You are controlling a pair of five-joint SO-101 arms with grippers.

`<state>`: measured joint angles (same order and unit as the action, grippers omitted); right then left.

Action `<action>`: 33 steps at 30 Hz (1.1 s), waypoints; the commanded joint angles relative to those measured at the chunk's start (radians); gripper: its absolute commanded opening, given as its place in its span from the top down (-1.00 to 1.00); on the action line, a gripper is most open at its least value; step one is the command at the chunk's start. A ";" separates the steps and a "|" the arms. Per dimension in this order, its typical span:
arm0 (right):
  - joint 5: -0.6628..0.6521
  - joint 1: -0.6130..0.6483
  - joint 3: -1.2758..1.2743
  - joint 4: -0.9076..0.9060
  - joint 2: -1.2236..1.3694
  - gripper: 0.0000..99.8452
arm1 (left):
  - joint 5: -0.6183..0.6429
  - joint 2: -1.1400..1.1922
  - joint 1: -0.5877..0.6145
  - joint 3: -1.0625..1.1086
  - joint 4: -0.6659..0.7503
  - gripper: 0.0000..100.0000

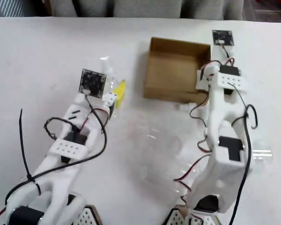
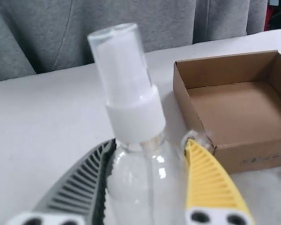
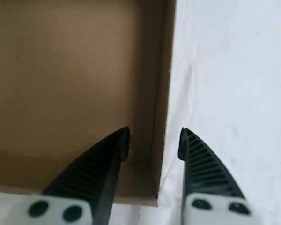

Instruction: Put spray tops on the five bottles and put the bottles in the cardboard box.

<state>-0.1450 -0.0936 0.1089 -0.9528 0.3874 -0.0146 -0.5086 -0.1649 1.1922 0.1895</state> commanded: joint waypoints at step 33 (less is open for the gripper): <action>-0.589 0.249 -0.269 -0.082 -0.262 0.97 | 0.012 -0.004 0.058 -0.061 0.035 0.80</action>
<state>-0.7204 0.1258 -0.0798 -1.0848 0.2447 -0.0146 -0.5086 -0.1158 1.1922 0.1895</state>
